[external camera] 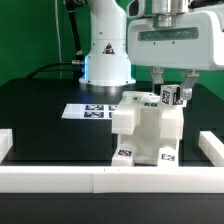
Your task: Assemble chair
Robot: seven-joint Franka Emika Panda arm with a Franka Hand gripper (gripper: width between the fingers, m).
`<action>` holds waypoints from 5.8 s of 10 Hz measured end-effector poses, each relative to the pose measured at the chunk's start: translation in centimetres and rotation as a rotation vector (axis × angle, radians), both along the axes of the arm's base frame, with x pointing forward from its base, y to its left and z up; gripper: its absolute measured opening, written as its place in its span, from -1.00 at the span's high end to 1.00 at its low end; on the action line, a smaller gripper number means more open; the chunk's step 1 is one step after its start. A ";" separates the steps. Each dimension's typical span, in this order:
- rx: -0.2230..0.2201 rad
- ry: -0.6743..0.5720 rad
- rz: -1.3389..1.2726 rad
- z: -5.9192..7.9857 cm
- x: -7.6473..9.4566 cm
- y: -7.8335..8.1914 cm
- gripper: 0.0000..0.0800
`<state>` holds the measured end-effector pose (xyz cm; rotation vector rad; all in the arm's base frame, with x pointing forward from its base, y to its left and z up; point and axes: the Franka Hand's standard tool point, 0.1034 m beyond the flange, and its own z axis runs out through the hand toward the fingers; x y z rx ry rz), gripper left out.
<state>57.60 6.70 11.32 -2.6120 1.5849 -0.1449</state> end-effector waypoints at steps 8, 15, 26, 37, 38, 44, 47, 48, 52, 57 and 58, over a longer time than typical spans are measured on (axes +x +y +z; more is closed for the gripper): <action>-0.102 -0.001 0.686 0.3 0.3 1.0 -0.62; -0.152 -0.008 1.088 0.3 0.4 0.7 -0.62; -0.112 -0.006 0.761 0.2 0.3 0.6 0.28; -0.017 0.003 0.064 0.2 0.2 1.0 0.28; -0.013 0.004 0.032 0.2 0.2 1.0 0.28; 0.015 0.007 -0.104 0.1 0.2 1.3 -0.35; -0.011 0.014 0.092 0.3 0.2 1.6 -0.61; -0.031 0.014 0.198 0.3 0.2 1.7 -0.61; -0.079 0.010 0.548 0.3 0.2 1.8 -0.62; -0.116 0.005 0.873 0.2 0.1 1.9 -0.62; -0.124 0.004 0.939 0.2 0.1 1.9 -0.62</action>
Offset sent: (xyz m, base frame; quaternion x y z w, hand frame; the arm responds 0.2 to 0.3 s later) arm 0.0080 0.0087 0.0018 -0.0200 0.0136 -0.2842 0.9585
